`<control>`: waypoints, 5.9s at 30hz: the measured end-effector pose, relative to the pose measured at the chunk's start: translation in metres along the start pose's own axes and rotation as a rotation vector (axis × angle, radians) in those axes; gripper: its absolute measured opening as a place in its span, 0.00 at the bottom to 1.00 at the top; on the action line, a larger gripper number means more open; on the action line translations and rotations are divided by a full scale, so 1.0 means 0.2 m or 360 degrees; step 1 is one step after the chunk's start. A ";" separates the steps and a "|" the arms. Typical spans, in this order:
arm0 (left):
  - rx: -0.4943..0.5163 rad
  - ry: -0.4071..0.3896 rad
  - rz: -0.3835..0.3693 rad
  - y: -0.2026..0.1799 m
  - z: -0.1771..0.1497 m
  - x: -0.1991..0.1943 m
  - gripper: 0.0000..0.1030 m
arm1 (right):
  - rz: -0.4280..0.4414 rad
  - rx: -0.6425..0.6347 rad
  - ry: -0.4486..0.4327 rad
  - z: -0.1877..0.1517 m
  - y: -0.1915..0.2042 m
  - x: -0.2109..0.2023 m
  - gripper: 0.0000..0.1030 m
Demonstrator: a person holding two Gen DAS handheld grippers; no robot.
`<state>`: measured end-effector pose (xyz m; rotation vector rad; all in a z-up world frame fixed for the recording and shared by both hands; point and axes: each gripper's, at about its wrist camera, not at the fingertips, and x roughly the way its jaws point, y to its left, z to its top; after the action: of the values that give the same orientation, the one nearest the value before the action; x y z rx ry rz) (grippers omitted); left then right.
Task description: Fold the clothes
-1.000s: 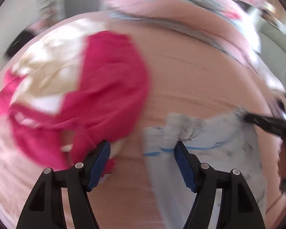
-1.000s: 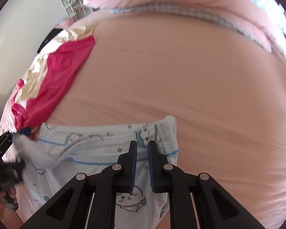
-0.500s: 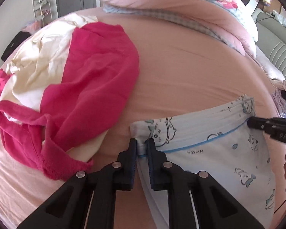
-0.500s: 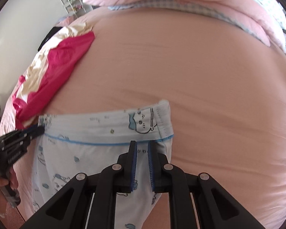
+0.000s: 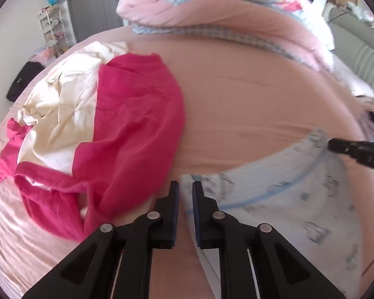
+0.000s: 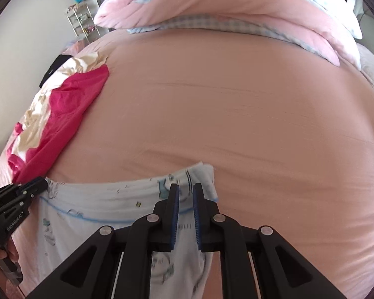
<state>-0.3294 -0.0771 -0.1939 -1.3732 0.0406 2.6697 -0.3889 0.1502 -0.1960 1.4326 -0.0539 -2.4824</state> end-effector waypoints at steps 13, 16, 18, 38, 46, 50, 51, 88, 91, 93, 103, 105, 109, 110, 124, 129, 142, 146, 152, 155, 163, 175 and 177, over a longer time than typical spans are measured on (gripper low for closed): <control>-0.0247 0.0415 -0.0423 -0.21 -0.61 -0.28 0.24 | 0.0243 0.0030 0.0227 -0.75 0.19 -0.45 0.11; -0.0302 0.0396 -0.0479 -0.23 -0.66 -0.31 0.24 | 0.0264 0.0031 0.0232 -0.81 0.25 -0.47 0.11; -0.0341 0.0412 -0.0536 -0.24 -0.69 -0.31 0.24 | 0.0269 0.0006 0.0223 -0.83 0.28 -0.48 0.11; -0.0466 0.0285 -0.0544 -0.17 -0.79 -0.49 0.02 | 0.0161 0.0063 0.0313 -0.94 0.26 -0.54 0.11; -0.0467 0.0283 -0.0334 -0.13 -0.79 -0.51 0.02 | 0.0106 -0.0047 0.0407 -0.93 0.30 -0.40 0.26; -0.0260 0.0162 -0.0346 -0.17 -0.64 -0.51 0.09 | 0.0106 -0.0127 0.0253 -0.88 0.32 -0.49 0.26; -0.0175 0.0161 -0.0368 -0.21 -0.59 -0.46 0.18 | 0.0121 -0.0135 0.0212 -0.85 0.32 -0.50 0.26; 0.0472 0.0379 -0.0273 -0.43 -0.78 -0.46 0.63 | 0.0205 0.0062 0.0327 -1.12 0.05 -0.69 0.29; 0.0445 0.0326 -0.0381 -0.47 -0.78 -0.48 0.63 | 0.0142 0.0125 0.0271 -1.12 0.03 -0.67 0.29; 0.0446 0.0382 -0.0346 -0.51 -0.80 -0.43 0.63 | 0.0167 0.0158 0.0288 -1.11 0.03 -0.61 0.29; 0.0405 0.0265 -0.0306 -0.41 -0.65 -0.49 0.63 | 0.0121 -0.0154 0.0393 -1.04 0.10 -0.67 0.29; 0.0375 0.0177 -0.0288 -0.41 -0.54 -0.42 0.63 | 0.0129 -0.0159 0.0269 -0.92 0.10 -0.68 0.29; 0.0423 0.0109 -0.0242 -0.43 -0.35 -0.23 0.63 | 0.0118 -0.0244 0.0139 -0.69 0.20 -0.53 0.29; 0.0444 0.0152 -0.0205 -0.44 -0.34 -0.18 0.63 | 0.0106 -0.0267 0.0140 -0.64 0.22 -0.47 0.29; 0.0571 0.0160 -0.0186 -0.16 -0.34 -0.20 0.70 | 0.0043 -0.0245 0.0137 -0.39 0.10 -0.26 0.29; 0.0460 0.0081 -0.0238 -0.27 -0.15 0.00 0.70 | 0.0169 -0.0276 0.0133 -0.24 0.22 -0.10 0.29; 0.0578 0.0246 -0.0198 0.02 -0.12 -0.05 0.78 | 0.0053 -0.0106 0.0056 -0.06 -0.04 -0.03 0.22; 0.0416 0.0220 -0.0329 -0.04 0.00 0.06 0.77 | 0.0097 -0.0163 0.0083 -0.03 0.07 0.01 0.23; 0.0401 0.0221 -0.0218 -0.06 0.11 0.21 0.68 | -0.0022 -0.0099 0.0131 0.06 0.06 0.18 0.18; 0.0307 0.0166 -0.0171 -0.03 0.15 0.15 0.68 | -0.0015 -0.0071 0.0085 0.07 0.06 0.09 0.22; 0.0645 0.0219 -0.0258 -0.38 -0.28 -0.09 0.68 | 0.0088 -0.0265 0.0161 -0.34 0.22 -0.15 0.22; 0.0511 0.0352 -0.0384 -0.32 -0.43 -0.34 0.69 | 0.0116 -0.0198 0.0202 -0.88 0.21 -0.46 0.25; 0.0514 0.0369 -0.0428 -0.39 -0.47 -0.33 0.69 | 0.0197 -0.0158 0.0190 -0.90 0.23 -0.49 0.25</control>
<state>-0.2051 -0.0145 -0.1923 -1.4532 0.2774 2.1641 -0.1781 0.1504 -0.1968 1.4855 0.0043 -2.2641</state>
